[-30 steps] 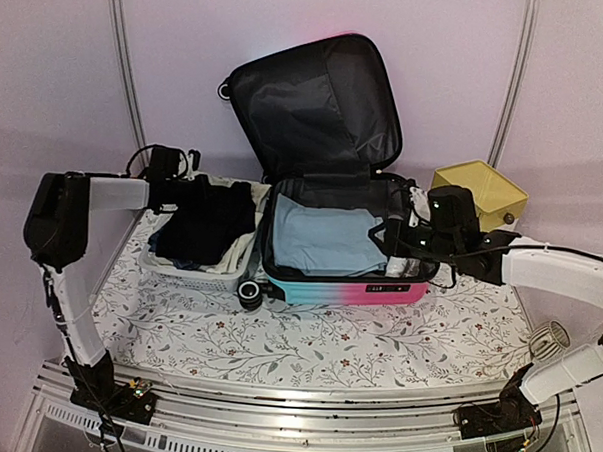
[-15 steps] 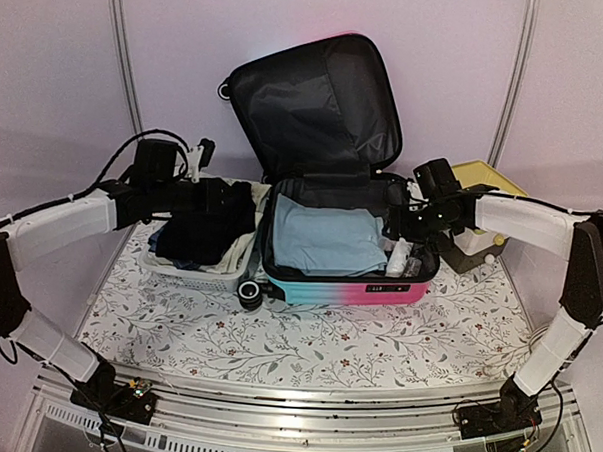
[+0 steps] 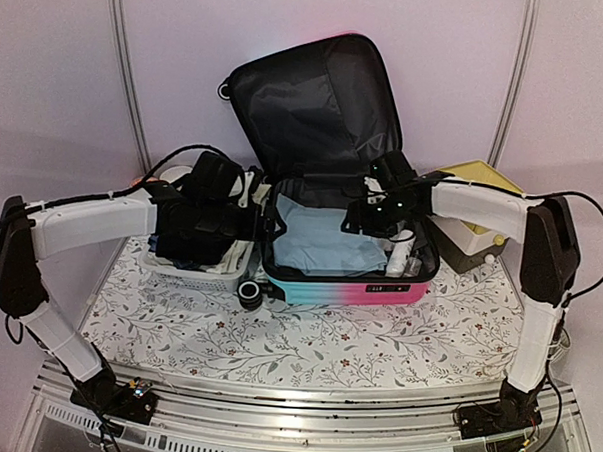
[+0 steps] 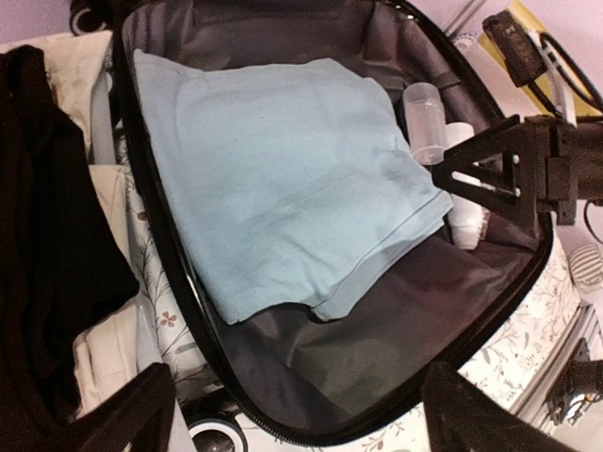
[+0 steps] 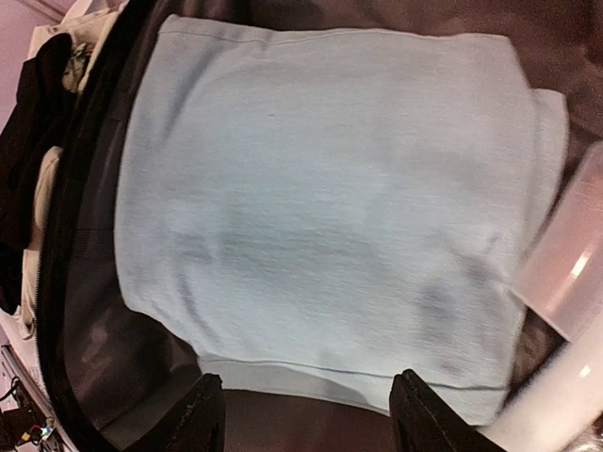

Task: Open, take out, and arrange the luggage
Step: Pick up the clothes from the opened luggage.

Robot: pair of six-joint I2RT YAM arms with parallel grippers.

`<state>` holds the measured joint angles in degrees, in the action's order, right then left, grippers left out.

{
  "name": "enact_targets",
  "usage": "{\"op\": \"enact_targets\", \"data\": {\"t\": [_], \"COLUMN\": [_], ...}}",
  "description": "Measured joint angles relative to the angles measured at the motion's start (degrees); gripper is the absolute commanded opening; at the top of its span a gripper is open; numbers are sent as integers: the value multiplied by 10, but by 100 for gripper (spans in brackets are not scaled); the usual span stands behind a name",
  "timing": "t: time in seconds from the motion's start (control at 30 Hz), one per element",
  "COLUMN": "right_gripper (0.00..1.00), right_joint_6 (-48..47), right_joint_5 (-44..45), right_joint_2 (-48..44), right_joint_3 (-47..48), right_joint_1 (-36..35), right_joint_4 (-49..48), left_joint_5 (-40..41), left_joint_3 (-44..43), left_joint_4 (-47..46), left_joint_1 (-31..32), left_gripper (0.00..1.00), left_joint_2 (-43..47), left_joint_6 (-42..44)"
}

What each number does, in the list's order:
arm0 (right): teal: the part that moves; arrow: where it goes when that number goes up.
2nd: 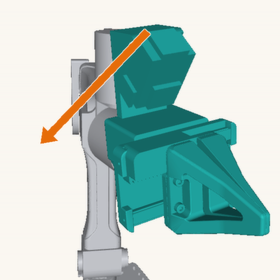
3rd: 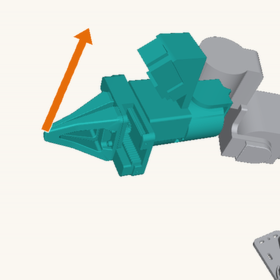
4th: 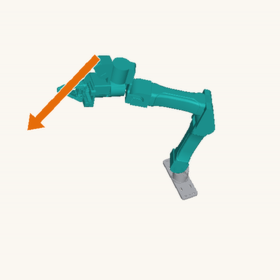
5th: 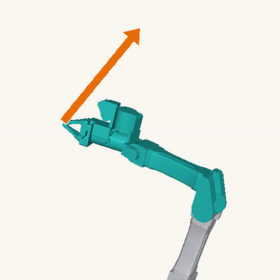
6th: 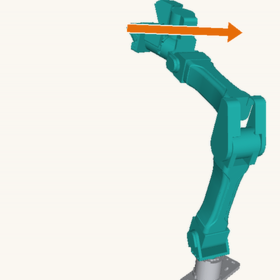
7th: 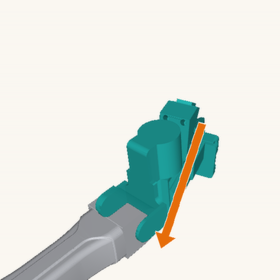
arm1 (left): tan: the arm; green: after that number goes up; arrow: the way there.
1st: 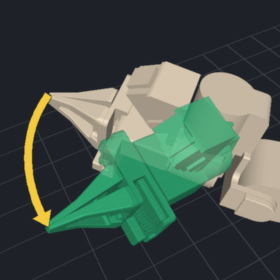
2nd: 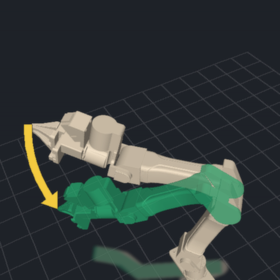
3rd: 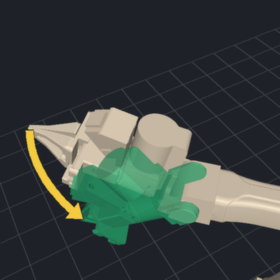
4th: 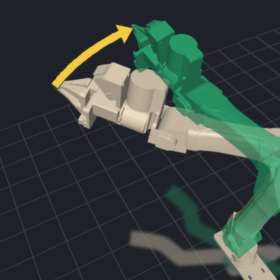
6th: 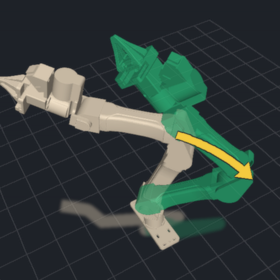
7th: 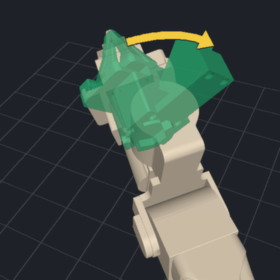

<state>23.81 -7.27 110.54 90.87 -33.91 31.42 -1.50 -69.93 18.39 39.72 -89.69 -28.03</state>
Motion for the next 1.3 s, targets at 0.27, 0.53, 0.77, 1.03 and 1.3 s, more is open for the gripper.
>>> {"op": "enact_targets", "data": {"t": [0.27,0.53,0.77,1.03,1.3], "right_gripper": [61,62,62,47,17], "right_joint_6": [55,91,109,113,113], "right_joint_5": [-16,-2,39,84,156], "right_joint_2": [66,151,211,292,317], "right_joint_3": [47,122,188,290,315], "right_joint_1": [-100,-130,-146,-161,-163], "right_joint_4": [-52,-74,-56,-35,-38], "left_joint_5": [91,139,140,138,135], "left_joint_3": [-53,-44,-2,17,22], "left_joint_4": [47,60,64,64,64], "left_joint_1": [0,-3,-17,-21,-23], "left_gripper": [98,98,98,98,98], "left_joint_2": [-24,1,58,75,75], "left_joint_6": [-29,-40,-49,-53,-57]}}
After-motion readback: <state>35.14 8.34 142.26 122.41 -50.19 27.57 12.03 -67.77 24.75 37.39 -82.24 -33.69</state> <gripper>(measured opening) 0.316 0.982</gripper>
